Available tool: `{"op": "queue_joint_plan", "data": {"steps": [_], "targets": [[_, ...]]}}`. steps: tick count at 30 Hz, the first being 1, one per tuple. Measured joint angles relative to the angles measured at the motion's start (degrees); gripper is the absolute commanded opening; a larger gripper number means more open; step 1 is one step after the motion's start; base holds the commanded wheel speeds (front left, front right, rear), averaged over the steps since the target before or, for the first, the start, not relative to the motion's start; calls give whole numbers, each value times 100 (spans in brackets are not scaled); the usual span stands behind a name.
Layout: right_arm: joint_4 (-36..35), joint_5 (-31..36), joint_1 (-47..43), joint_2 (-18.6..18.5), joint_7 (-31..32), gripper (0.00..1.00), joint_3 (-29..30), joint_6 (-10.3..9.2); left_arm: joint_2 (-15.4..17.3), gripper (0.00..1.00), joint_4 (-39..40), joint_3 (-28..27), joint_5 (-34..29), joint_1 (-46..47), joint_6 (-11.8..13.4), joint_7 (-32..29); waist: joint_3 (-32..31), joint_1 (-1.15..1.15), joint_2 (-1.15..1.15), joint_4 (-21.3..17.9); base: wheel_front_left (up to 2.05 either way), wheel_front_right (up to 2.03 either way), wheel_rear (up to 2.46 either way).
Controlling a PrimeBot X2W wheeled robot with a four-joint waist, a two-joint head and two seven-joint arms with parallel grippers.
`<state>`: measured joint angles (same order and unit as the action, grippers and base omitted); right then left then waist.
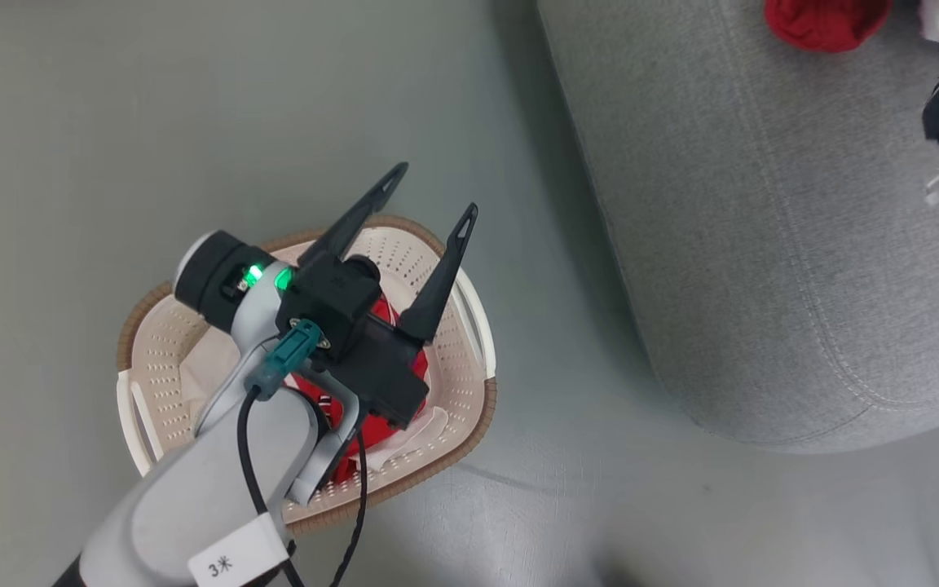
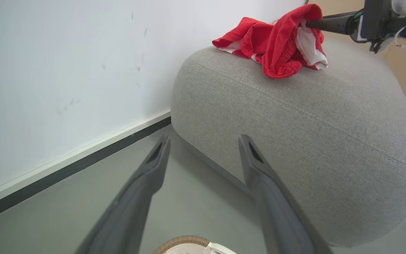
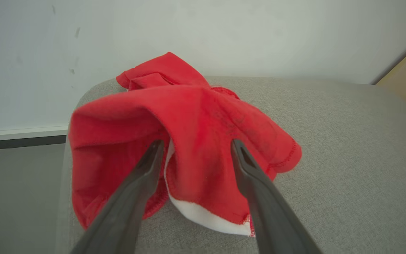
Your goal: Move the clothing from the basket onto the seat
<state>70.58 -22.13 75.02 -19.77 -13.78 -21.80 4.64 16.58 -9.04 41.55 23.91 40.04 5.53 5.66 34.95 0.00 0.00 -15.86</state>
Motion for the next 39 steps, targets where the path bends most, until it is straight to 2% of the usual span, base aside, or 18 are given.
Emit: {"op": "queue_joint_plan", "data": {"steps": [7, 16, 21, 28, 35, 39], "targets": [[14, 7, -457, 131, -44, 100, -113, 143, -119, 100, -294, -8, 137, -197, -4, 172, -323, 0, 0, -104, 0, 0, 0], [-134, 47, -1067, 43, -51, 100, -135, 193, -397, 100, -722, -76, 401, -485, -49, 519, -876, -1, 0, -102, 0, 0, 0], [-341, 46, -1360, 30, -51, 100, -126, 193, -426, 100, -884, -175, 493, -655, -49, 635, -1169, -1, -1, -12, 0, 0, 0], [-771, 47, -1777, 92, -52, 100, -132, 201, -522, 100, -1122, -324, 700, -957, -42, 759, -1693, -1, -1, 266, 0, 0, 0], [-1179, 32, -2406, 316, -52, 100, -82, 199, -616, 100, -1343, -450, 840, -1299, -20, 815, -2232, -1, -1, 635, 0, 0, 0], [-1421, 14, -2858, 468, -52, 100, -49, 130, -608, 100, -1432, -582, 882, -1561, 1, 831, -2548, -1, -1, 857, 0, 0, 0]]}}
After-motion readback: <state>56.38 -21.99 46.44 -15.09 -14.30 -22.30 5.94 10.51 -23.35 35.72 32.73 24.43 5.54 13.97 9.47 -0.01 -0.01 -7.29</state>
